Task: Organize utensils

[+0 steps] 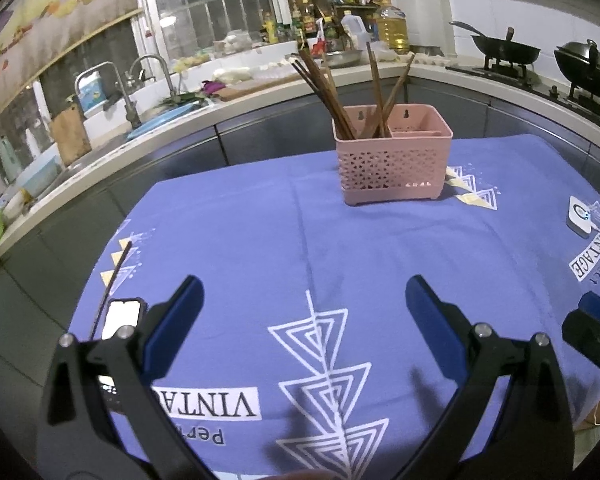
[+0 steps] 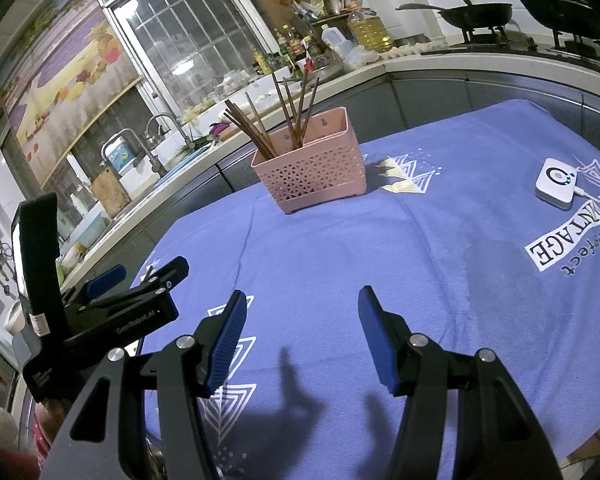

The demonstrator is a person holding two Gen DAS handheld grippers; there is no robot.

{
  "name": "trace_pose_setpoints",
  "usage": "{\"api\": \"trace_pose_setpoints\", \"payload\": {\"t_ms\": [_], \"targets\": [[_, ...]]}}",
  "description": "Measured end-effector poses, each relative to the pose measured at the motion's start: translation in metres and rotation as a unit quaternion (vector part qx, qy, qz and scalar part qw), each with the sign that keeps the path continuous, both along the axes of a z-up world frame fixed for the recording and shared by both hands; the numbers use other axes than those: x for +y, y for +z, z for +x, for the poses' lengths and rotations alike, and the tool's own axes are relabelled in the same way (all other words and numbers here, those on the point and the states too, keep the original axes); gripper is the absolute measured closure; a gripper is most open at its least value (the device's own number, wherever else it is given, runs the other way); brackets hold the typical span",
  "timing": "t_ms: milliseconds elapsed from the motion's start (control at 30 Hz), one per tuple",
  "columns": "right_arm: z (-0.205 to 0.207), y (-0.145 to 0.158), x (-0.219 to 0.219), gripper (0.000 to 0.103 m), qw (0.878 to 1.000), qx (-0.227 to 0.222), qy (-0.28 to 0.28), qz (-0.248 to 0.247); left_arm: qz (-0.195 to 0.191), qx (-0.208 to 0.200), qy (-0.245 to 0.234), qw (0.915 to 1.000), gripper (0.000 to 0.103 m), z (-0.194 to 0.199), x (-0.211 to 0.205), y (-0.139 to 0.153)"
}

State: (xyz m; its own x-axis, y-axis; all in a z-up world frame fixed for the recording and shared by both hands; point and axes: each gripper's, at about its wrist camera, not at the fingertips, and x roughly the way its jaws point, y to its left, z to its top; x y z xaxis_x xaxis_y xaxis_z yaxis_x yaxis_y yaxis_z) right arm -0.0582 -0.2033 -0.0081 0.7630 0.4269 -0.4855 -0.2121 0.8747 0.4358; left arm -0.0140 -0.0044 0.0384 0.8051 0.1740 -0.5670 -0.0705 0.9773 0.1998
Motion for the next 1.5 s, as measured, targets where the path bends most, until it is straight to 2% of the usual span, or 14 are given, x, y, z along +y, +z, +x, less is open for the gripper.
{"api": "trace_pose_setpoints", "payload": {"t_ms": [467, 1500], "targets": [[0.0006, -0.0003, 0.0005, 0.044, 1.000, 0.000, 0.002, 0.000, 0.013, -0.002, 0.017, 0.9998, 0.006, 0.0000, 0.0048, -0.0005], [0.0008, 0.0003, 0.0001, 0.044, 1.000, 0.002, 0.001, 0.002, -0.004, 0.017, 0.010, 0.9998, 0.006, 0.0002, 0.0043, -0.0047]]}}
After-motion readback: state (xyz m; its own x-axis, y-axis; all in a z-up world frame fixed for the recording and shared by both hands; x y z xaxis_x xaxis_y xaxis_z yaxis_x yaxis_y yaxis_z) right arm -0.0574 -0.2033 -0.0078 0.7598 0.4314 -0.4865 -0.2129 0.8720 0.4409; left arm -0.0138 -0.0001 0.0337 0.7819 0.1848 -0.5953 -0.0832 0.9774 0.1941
